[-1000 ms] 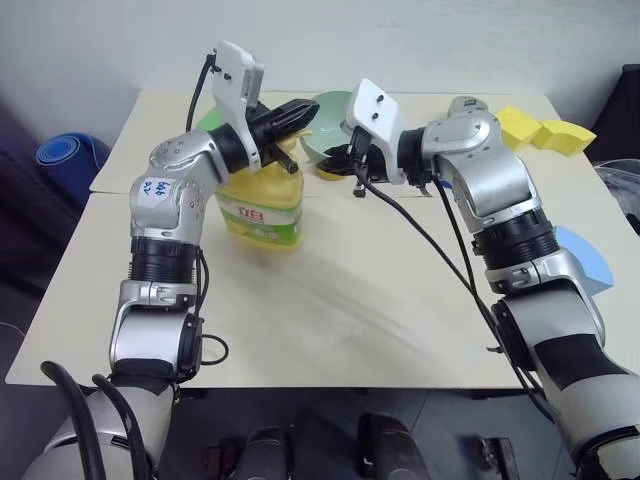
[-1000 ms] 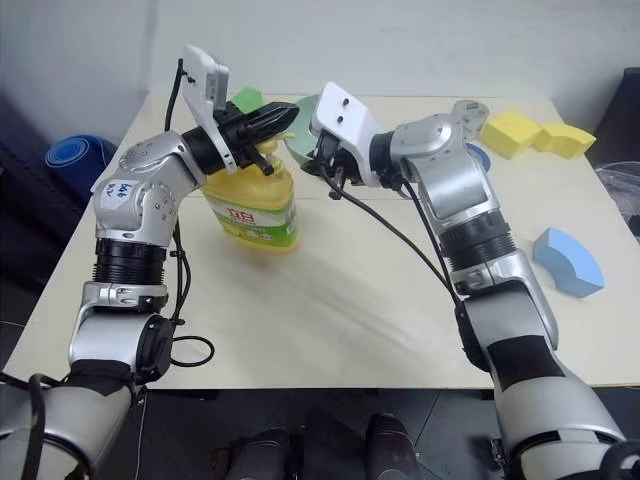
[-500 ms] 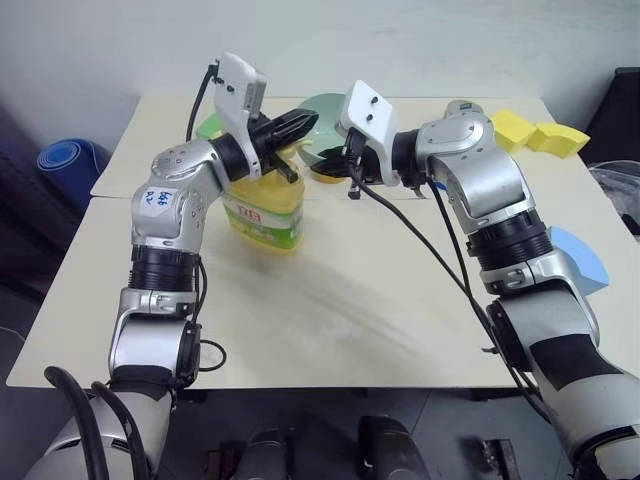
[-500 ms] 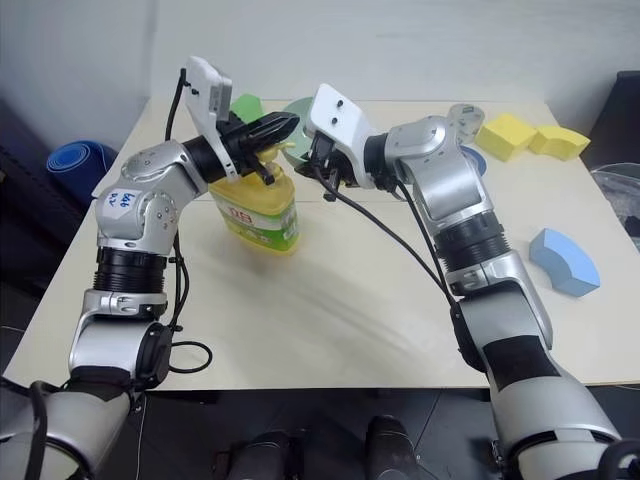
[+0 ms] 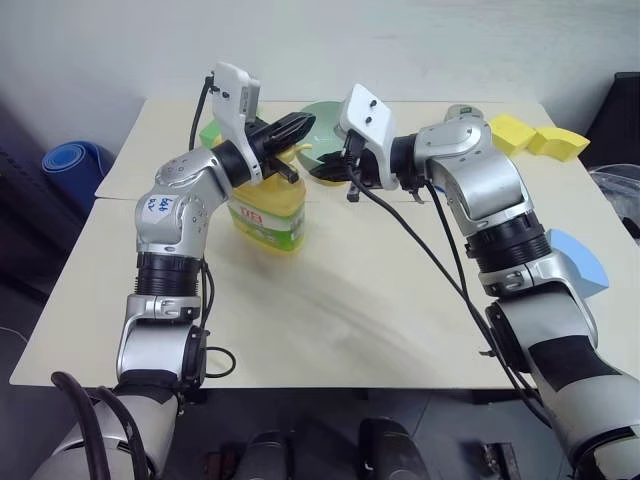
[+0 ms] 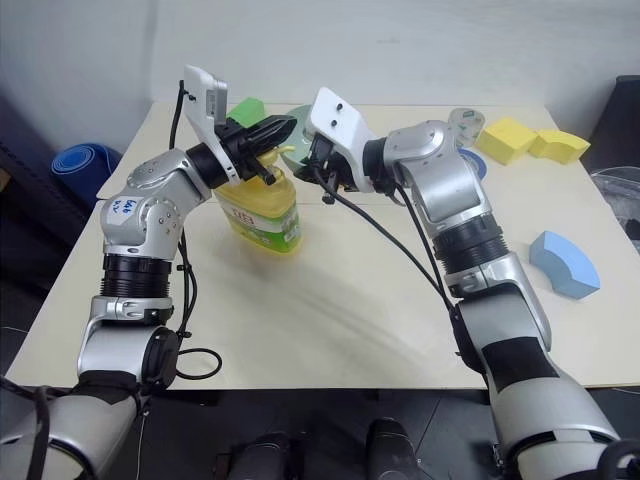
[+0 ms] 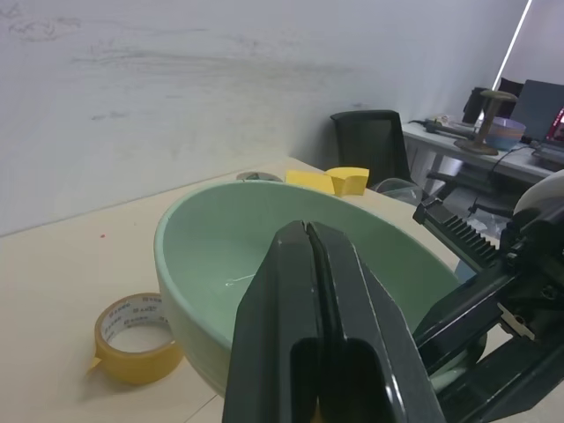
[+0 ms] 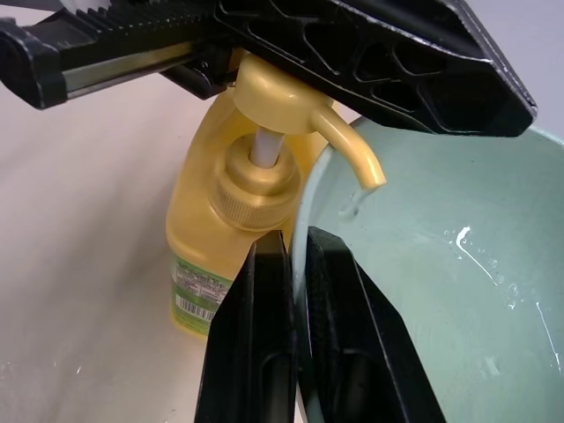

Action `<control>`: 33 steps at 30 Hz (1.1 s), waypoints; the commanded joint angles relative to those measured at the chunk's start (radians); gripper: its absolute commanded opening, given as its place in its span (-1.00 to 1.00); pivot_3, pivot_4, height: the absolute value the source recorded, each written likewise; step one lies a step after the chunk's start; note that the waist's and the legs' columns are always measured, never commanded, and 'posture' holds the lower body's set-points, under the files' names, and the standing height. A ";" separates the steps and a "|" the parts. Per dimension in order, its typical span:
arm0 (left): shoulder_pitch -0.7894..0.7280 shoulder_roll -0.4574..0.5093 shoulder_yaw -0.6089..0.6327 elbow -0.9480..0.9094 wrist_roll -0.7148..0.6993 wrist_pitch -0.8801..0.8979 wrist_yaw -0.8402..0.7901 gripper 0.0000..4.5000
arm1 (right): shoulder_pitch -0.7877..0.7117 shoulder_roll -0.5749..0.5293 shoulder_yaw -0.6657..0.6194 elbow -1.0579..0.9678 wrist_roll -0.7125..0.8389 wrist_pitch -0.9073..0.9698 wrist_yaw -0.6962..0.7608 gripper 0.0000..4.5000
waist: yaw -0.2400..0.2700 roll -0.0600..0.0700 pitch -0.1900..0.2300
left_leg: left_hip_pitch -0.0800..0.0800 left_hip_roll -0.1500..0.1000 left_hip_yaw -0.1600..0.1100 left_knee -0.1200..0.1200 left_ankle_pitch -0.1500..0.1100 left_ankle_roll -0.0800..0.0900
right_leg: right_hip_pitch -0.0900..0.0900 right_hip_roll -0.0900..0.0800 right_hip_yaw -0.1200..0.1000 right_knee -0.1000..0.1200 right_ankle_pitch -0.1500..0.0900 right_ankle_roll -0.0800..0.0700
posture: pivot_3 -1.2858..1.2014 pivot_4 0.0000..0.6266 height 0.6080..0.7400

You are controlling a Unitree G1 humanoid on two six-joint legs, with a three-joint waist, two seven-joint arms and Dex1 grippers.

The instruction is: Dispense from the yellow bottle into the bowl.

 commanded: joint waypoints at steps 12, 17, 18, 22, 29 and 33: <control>0.146 -0.043 -0.043 0.085 0.035 0.073 0.042 -0.99 | -0.011 -0.004 -0.046 -0.079 0.031 0.014 0.015 -1.00 | 0.009 0.000 -0.001 | 0.009 0.000 0.001 -0.002 0.000 0.000 | 0.008 0.000 0.001 -0.002 0.000 0.000 | 0.03 -0.52 1.00; 0.117 -0.051 0.000 0.012 -0.009 0.057 0.039 -0.99 | -0.004 -0.005 -0.053 -0.091 0.031 0.012 0.007 -1.00 | 0.013 0.000 -0.001 | 0.009 0.000 0.001 -0.002 0.000 0.000 | 0.008 0.000 0.002 -0.002 0.000 0.000 | 0.03 -0.52 1.00; 0.105 -0.050 0.016 -0.004 -0.022 0.052 0.040 -0.99 | -0.003 -0.007 -0.057 -0.095 0.033 0.014 0.005 -1.00 | 0.014 0.000 -0.001 | 0.009 0.000 0.002 -0.002 0.000 0.000 | 0.008 0.000 0.002 -0.003 0.000 0.000 | 0.03 -0.52 1.00; 0.075 -0.050 0.067 -0.049 -0.089 0.033 0.015 -0.99 | 0.001 -0.019 -0.073 -0.124 0.046 0.031 0.006 -1.00 | 0.021 0.000 0.000 | 0.005 0.000 0.001 -0.002 0.000 0.000 | 0.006 0.000 0.002 -0.004 0.000 0.000 | 0.03 -0.52 1.00; 0.063 0.001 0.120 -0.073 -0.150 -0.036 -0.075 -0.99 | 0.062 -0.104 -0.125 -0.216 0.079 0.073 0.010 -1.00 | 0.024 -0.003 0.001 | -0.010 -0.001 -0.001 -0.001 0.000 0.000 | -0.009 0.000 -0.001 -0.004 0.000 0.000 | 0.03 -0.52 1.00; 0.069 0.010 0.158 -0.108 -0.189 -0.137 -0.150 -0.99 | 0.145 -0.179 -0.176 -0.272 0.101 0.061 0.015 -1.00 | 0.023 -0.004 0.002 | -0.020 -0.001 -0.002 -0.001 0.000 0.000 | -0.016 0.000 -0.004 -0.004 0.000 0.000 | 0.03 -0.52 1.00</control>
